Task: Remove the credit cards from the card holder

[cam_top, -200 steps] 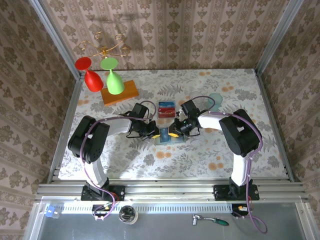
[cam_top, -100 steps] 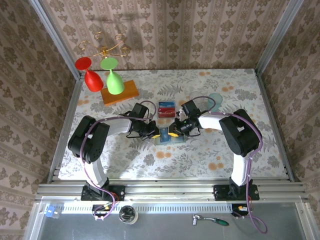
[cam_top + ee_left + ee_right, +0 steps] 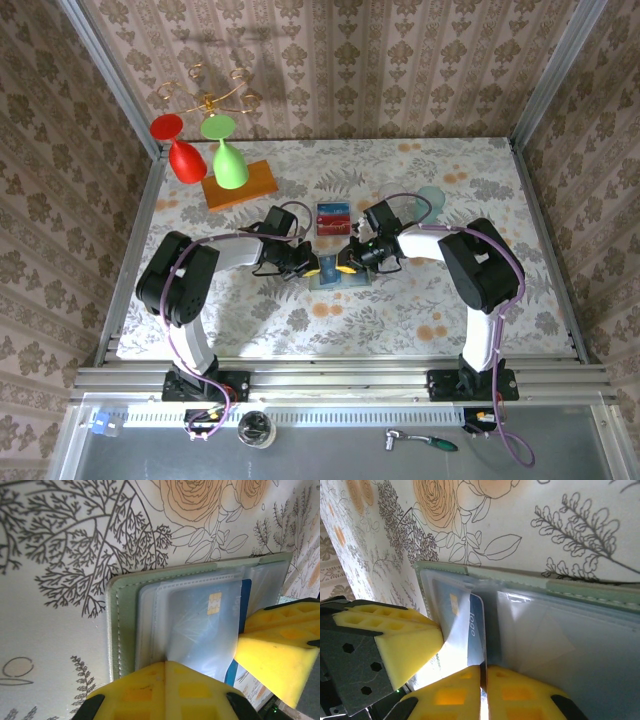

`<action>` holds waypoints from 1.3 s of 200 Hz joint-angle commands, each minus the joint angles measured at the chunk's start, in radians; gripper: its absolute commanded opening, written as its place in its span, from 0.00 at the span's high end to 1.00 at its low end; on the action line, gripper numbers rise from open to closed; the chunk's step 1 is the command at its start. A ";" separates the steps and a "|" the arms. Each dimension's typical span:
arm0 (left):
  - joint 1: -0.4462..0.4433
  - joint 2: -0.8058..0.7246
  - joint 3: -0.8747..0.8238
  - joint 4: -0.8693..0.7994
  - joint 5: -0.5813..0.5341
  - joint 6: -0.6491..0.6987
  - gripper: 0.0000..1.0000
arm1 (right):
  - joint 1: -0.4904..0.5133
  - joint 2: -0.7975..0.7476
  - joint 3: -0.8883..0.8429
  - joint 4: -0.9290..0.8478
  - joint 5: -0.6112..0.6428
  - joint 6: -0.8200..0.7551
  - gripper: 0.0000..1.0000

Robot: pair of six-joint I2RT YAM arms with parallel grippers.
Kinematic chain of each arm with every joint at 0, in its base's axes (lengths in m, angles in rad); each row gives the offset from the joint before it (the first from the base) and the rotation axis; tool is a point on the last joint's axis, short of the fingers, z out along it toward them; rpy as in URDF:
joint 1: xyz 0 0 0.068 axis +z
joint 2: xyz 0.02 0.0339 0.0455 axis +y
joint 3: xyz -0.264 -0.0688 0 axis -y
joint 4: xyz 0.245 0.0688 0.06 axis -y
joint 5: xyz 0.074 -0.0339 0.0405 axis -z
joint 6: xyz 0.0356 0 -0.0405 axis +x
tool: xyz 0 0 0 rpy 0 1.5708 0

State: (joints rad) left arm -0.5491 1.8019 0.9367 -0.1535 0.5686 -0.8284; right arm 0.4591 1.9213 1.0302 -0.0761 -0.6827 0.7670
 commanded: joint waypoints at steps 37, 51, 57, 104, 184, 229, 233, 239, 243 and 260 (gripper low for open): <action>-0.006 0.027 -0.014 -0.056 -0.041 0.034 1.00 | -0.009 -0.075 -0.020 -0.040 0.021 -0.035 0.91; -0.006 0.024 -0.014 -0.056 -0.041 0.035 1.00 | -0.017 -0.090 -0.022 -0.066 0.036 -0.051 0.91; -0.006 0.024 -0.015 -0.056 -0.041 0.034 1.00 | -0.020 -0.094 -0.023 -0.074 0.042 -0.058 0.91; -0.006 0.017 -0.015 -0.052 -0.044 0.034 1.00 | -0.050 -0.137 -0.026 -0.152 0.082 -0.115 0.92; -0.009 0.014 0.005 -0.023 -0.036 0.028 1.00 | -0.052 -0.209 0.015 -0.304 0.175 -0.187 0.92; -0.011 -0.001 -0.001 0.014 -0.018 0.028 1.00 | -0.029 -0.198 0.042 -0.330 0.201 -0.181 0.93; -0.011 -0.002 -0.003 0.019 -0.016 0.027 1.00 | -0.027 -0.198 0.045 -0.333 0.205 -0.181 0.92; -0.011 -0.004 -0.008 0.029 -0.013 0.026 1.00 | -0.024 -0.198 0.050 -0.338 0.212 -0.184 0.93; -0.011 -0.005 -0.011 0.037 -0.011 0.024 1.00 | -0.021 -0.197 0.054 -0.342 0.216 -0.185 0.93; -0.011 -0.009 -0.026 0.069 -0.003 0.010 1.00 | -0.011 -0.189 0.077 -0.367 0.236 -0.193 0.92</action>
State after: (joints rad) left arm -0.5560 1.8019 0.9344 -0.1226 0.5678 -0.8150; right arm 0.4313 1.7412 1.0599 -0.3790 -0.4957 0.5983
